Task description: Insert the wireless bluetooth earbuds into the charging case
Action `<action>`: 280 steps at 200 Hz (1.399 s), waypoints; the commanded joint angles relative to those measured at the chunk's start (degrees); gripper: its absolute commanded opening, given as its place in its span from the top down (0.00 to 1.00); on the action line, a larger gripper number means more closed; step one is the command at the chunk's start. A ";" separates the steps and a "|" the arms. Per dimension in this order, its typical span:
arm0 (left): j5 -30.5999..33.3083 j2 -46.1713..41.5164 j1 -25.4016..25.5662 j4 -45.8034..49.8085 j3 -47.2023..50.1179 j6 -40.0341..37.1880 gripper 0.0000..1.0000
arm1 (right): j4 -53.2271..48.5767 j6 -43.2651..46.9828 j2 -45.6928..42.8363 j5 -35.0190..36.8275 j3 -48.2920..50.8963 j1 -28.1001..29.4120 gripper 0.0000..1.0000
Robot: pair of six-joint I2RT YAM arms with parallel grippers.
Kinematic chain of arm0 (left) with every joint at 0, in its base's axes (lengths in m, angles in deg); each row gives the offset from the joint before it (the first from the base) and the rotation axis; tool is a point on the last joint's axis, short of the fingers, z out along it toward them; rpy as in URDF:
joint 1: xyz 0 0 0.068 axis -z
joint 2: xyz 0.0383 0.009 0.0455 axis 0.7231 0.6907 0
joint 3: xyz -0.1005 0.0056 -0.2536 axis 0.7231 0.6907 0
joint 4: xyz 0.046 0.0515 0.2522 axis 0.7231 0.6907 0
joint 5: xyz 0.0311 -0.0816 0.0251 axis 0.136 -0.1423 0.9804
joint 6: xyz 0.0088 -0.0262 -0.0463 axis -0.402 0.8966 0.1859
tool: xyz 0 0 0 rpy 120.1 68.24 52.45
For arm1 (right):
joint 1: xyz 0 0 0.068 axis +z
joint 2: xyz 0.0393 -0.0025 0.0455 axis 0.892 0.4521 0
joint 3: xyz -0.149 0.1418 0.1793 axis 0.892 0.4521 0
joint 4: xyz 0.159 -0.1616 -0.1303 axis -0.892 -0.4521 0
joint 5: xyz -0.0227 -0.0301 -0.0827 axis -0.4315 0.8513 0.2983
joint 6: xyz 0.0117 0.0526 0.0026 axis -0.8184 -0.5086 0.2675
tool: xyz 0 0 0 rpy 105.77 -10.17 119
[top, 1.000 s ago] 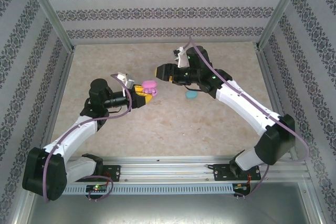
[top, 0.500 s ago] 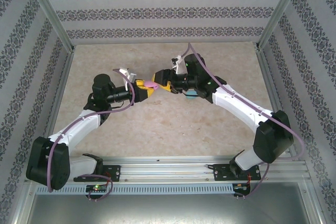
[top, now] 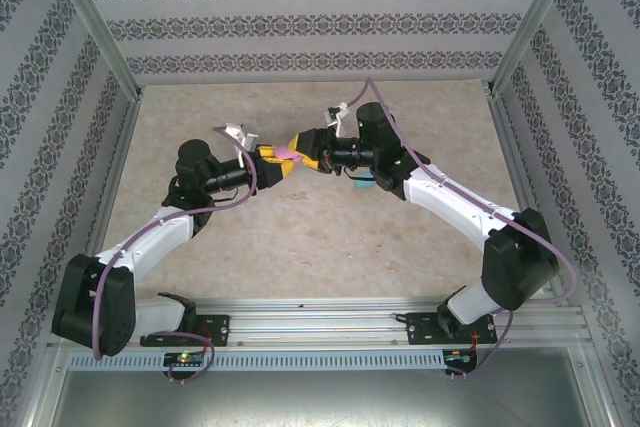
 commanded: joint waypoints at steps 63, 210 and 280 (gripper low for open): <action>-2.51 1.23 0.50 -0.25 -2.34 -2.56 0.48 | 13.99 -8.92 2.51 -3.81 3.22 -1.28 0.75; 16.78 -14.03 -0.64 24.03 3.22 -19.05 0.12 | -2.03 15.26 9.22 5.42 8.84 -7.37 0.82; 22.70 -18.11 -0.96 26.88 7.99 -18.56 0.11 | 4.14 19.33 23.08 7.47 10.81 -6.07 0.80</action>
